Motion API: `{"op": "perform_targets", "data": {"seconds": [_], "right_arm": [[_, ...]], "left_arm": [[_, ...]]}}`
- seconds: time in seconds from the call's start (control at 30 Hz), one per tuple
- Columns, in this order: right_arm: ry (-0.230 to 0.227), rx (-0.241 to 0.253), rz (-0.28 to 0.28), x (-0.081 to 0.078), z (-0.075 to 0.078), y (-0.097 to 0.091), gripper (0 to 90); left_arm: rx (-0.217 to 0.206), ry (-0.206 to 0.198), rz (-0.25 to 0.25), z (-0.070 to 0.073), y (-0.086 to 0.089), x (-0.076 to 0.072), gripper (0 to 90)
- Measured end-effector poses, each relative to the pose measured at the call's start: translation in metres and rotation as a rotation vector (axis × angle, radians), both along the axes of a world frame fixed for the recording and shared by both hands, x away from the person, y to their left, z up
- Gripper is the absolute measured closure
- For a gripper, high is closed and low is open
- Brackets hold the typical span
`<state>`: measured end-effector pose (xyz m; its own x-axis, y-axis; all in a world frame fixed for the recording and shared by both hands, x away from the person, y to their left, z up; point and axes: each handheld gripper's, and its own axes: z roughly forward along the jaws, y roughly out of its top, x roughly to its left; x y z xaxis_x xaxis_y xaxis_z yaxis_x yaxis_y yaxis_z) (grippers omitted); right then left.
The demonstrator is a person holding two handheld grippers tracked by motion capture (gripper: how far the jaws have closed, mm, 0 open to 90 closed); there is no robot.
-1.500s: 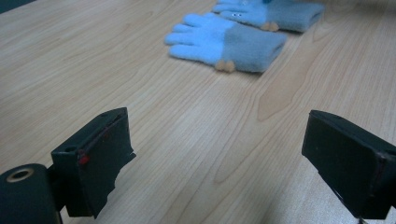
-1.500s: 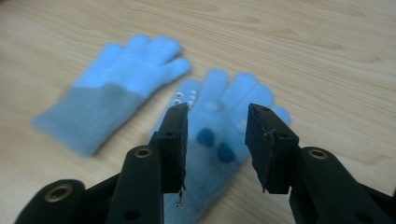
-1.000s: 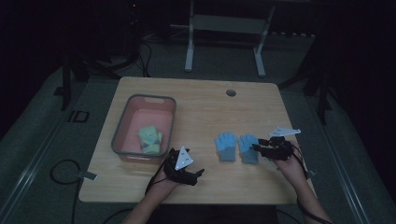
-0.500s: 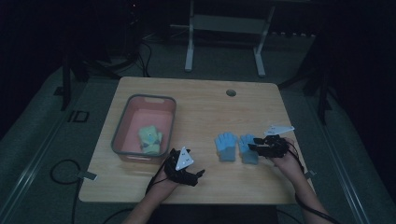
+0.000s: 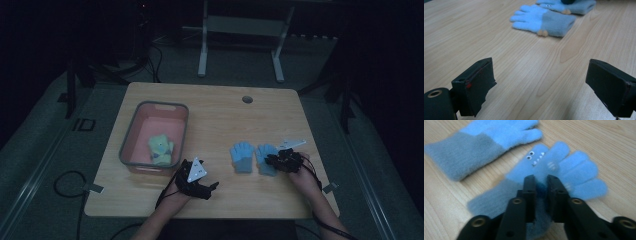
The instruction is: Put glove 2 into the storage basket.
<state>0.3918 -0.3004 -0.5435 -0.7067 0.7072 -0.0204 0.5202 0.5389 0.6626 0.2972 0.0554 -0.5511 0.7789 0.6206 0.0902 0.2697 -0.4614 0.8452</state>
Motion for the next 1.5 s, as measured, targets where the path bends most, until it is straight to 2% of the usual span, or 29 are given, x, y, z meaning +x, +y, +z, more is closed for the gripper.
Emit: {"op": "perform_targets", "data": {"seconds": [0.2, 0.33, 0.63, 0.8, 0.97, 1.07, 1.17, 1.5], "right_arm": [[-0.008, 0.005, -0.036, -0.004, 0.000, 0.002, 84.9], [-0.005, 0.031, -0.049, -0.004, 0.005, 0.000, 85.3], [-0.078, 0.077, -0.051, -0.007, 0.044, -0.002, 85.4], [-0.115, 0.102, -0.025, -0.008, 0.065, 0.009, 85.3], [-0.124, 0.122, 0.015, -0.007, 0.076, 0.023, 85.3], [-0.117, 0.140, 0.039, -0.006, 0.078, 0.034, 85.3], [-0.112, 0.133, 0.068, -0.006, 0.075, 0.045, 85.3], [-0.047, 0.110, 0.123, -0.001, 0.053, 0.070, 85.2]], "left_arm": [[-0.001, -0.003, 0.000, 0.002, -0.001, -0.001, 8.0], [-0.002, -0.004, 0.003, 0.002, 0.000, 0.000, 8.0], [-0.007, -0.005, 0.004, 0.003, 0.001, 0.000, 8.0], [-0.003, -0.005, 0.000, 0.003, 0.000, 0.000, 8.0], [-0.004, -0.005, -0.001, 0.003, 0.000, -0.001, 8.0], [-0.005, -0.005, -0.002, 0.003, 0.001, 0.000, 8.0], [-0.012, -0.005, -0.002, 0.003, 0.001, 0.000, 8.0], [-0.013, -0.011, -0.001, 0.003, 0.001, -0.001, 8.0]]}}
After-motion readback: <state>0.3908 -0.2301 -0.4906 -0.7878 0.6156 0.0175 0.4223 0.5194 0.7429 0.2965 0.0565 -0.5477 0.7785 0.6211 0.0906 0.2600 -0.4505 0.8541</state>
